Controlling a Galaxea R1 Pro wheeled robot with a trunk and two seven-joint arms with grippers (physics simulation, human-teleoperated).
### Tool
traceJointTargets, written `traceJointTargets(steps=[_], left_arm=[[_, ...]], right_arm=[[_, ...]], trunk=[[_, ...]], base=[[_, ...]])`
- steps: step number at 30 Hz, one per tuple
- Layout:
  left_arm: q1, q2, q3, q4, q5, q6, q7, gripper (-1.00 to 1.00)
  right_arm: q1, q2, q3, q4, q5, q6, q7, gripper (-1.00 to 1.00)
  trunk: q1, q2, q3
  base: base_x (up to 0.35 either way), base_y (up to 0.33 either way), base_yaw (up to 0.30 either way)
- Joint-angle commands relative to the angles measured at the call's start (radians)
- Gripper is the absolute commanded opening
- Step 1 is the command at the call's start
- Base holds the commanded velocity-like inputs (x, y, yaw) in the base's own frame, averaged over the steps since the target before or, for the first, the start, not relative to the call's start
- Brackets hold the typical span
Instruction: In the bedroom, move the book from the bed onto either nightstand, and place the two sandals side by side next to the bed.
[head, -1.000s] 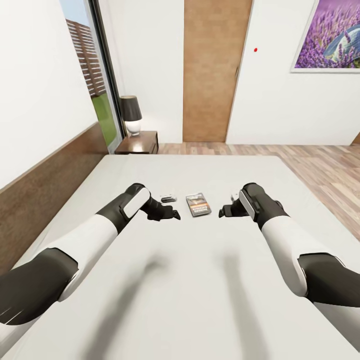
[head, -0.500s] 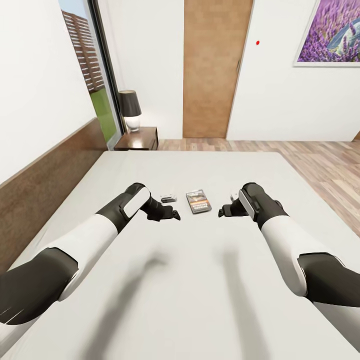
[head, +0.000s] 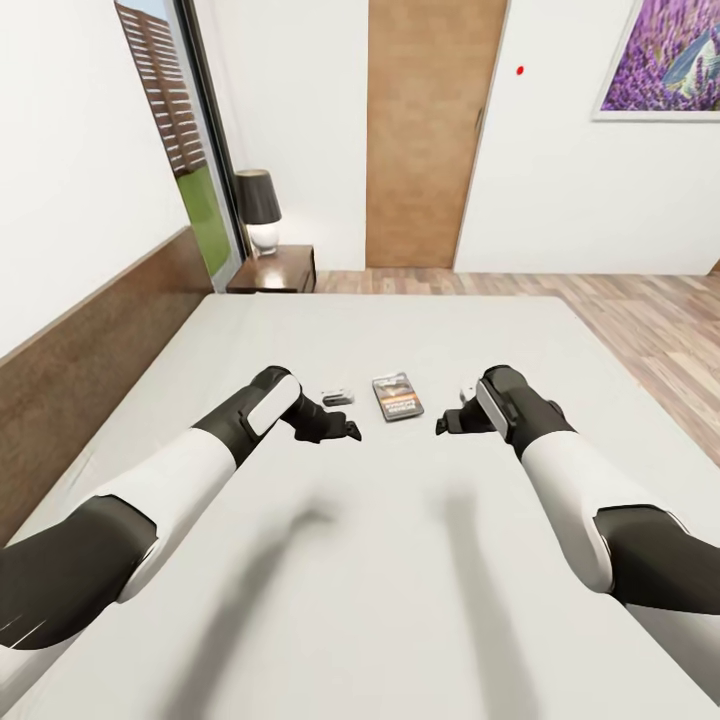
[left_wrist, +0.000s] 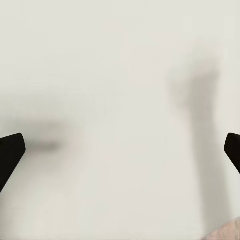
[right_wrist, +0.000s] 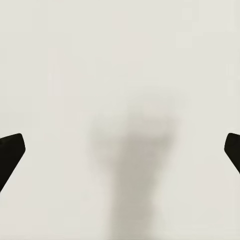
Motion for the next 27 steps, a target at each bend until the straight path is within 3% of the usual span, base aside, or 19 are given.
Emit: traceJointTargets(steps=[1, 15, 27], left_arm=[[-0.001, 0.0, -0.004, -0.001, 0.011, 0.002, 0.01, 1.0], [0.001, -0.007, -0.004, 0.054, 0.006, 0.002, 0.023, 1.0], [0.002, -0.011, 0.0, 0.075, 0.009, 0.002, 0.122, 1.0]], right_arm=[[-0.001, 0.0, 0.005, 0.0, 0.001, 0.004, 0.004, 1.0], [0.0, 0.003, 0.049, 0.0, 0.0, 0.004, 0.005, 1.0], [-0.001, 0.003, 0.058, 0.001, 0.0, 0.004, 0.005, 1.0]], trunk=[[0.0, 0.0, -0.002], [0.0, 0.0, -0.025], [0.0, 0.0, -0.044]], base=[[0.0, 0.0, 0.0], [0.0, 0.0, 0.0], [0.0, 0.0, 0.0]])
